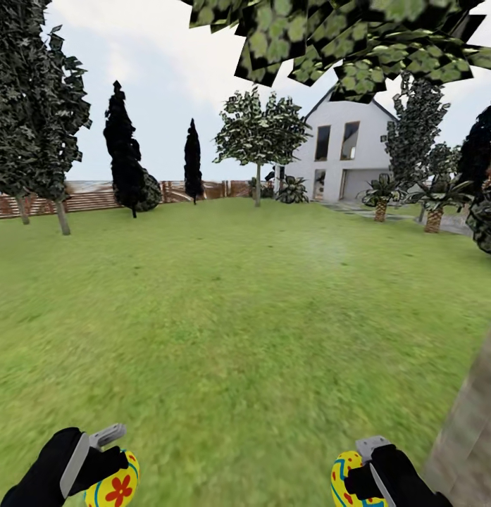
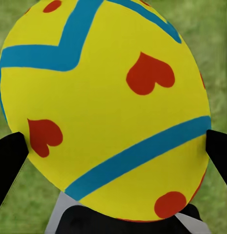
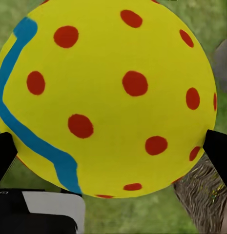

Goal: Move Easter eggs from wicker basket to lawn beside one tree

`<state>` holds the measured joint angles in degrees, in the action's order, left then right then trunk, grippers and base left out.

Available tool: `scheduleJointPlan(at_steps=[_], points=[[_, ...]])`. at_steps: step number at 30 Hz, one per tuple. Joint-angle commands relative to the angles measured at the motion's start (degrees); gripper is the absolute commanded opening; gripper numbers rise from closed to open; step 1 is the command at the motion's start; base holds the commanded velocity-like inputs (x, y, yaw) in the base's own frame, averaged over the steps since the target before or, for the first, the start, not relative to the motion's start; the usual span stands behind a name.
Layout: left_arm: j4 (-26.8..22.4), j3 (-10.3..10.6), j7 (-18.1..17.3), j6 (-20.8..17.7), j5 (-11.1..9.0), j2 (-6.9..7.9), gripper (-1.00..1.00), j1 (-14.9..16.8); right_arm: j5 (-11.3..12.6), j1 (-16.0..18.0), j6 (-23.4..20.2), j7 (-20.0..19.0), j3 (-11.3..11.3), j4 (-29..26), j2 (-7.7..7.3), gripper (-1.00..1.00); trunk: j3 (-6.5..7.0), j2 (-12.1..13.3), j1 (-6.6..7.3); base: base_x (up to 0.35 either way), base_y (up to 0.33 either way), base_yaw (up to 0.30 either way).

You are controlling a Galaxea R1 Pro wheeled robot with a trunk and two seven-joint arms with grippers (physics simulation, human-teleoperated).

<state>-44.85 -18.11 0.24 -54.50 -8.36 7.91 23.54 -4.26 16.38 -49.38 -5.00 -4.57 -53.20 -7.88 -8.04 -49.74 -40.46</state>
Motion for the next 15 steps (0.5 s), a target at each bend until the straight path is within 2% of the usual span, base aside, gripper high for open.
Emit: scheduleJointPlan(at_steps=[1,15], points=[[-0.06,-0.09,0.02,-0.27,-0.25,0.04,-1.00,0.02,-0.48,0.06,-0.28,-0.45,-0.10,-0.06,-0.05,-1.00,0.13,0.36,0.19,0.275,0.213,-0.281],[-0.06,-0.16,0.03,-0.26,-0.25,0.09,-1.00,0.01,-0.48,0.06,-0.28,-0.45,-0.18,-0.06,-0.03,-1.00,3.01,5.97,3.26,0.274,0.213,-0.283]])
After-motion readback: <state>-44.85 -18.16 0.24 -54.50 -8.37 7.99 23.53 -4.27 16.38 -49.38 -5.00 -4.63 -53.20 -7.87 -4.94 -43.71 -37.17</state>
